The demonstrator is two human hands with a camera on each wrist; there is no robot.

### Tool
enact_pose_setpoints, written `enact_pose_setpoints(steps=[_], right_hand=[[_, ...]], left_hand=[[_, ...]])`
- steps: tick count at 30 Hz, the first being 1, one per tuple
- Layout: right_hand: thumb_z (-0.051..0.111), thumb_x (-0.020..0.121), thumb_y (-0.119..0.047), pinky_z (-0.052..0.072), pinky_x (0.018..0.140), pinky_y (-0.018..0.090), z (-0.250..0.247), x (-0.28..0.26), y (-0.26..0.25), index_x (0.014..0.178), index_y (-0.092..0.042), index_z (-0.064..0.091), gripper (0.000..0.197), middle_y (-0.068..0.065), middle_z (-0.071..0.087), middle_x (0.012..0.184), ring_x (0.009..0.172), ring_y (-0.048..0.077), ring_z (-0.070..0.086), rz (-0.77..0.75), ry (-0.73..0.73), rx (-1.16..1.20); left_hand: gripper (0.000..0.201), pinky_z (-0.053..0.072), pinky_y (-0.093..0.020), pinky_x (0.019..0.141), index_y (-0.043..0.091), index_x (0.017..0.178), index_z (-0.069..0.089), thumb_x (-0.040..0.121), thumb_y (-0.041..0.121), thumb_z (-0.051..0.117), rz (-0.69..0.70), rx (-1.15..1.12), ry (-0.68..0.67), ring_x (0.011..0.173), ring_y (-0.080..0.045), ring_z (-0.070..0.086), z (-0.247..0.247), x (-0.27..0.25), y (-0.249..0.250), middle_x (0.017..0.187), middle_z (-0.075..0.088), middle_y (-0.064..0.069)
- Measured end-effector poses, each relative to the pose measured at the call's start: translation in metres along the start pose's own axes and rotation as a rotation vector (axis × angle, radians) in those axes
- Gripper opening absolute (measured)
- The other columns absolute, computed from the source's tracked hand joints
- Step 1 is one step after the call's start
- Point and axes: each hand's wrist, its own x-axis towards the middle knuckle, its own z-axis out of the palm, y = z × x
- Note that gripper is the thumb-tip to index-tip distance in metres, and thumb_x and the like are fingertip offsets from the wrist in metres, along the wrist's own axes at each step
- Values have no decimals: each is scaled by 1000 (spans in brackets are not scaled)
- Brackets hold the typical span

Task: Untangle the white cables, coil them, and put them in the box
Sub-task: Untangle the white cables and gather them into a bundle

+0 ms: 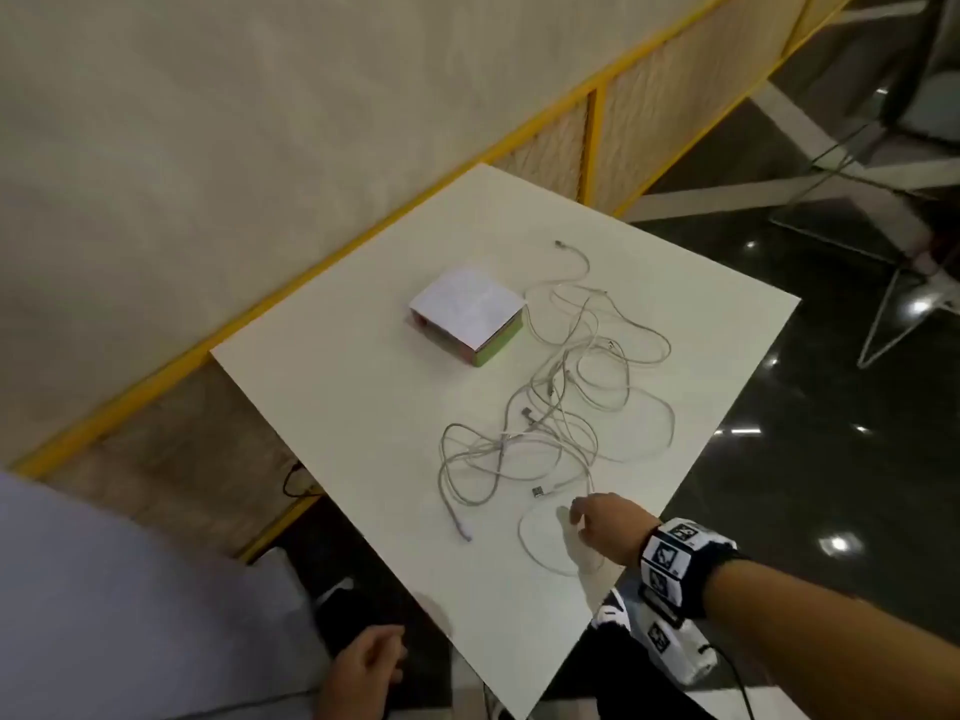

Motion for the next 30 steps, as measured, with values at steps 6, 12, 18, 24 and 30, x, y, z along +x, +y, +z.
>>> enact_pose_setpoints(steps=[6,12,18,24,30], right_hand=[[42,91,-14,44,87,37,-17,42,1,117,-13,51,28,11,52,122,113,30,50,-148,120,-188],[32,95,-15,37,97,42,-33,64,1,124,-8,48,34,14,49,130,122,31,43,-316,47,-459],[32,97,-22,35,96,43,-54,62,7,119,-6,45,30,16,54,121,112,34,50,-467,-10,-436],[38,98,-23,43,62,23,-91,43,-33,102,-17,44,10,-5,60,73,60,7,54,-599,63,273],[47,96,-17,37,57,10,-96,34,-74,102,-11,54,11,-9,57,66,55,0,54,-624,144,586]], left_hand=[[16,43,-22,59,9,105,62,97,11,48,-68,-31,65,75,-19,60,18,21,12,93,65,-11],[15,45,-21,62,9,104,62,96,11,49,-87,-108,130,78,-19,61,48,22,36,98,67,-14],[16,47,-22,66,18,103,63,97,20,49,-6,-110,115,81,-15,66,71,25,75,99,68,-4],[15,46,-14,63,29,96,65,96,26,50,319,-149,84,67,-2,63,77,35,148,93,69,6],[24,54,-36,70,15,81,68,95,25,53,417,-233,142,74,-17,67,70,54,192,72,72,0]])
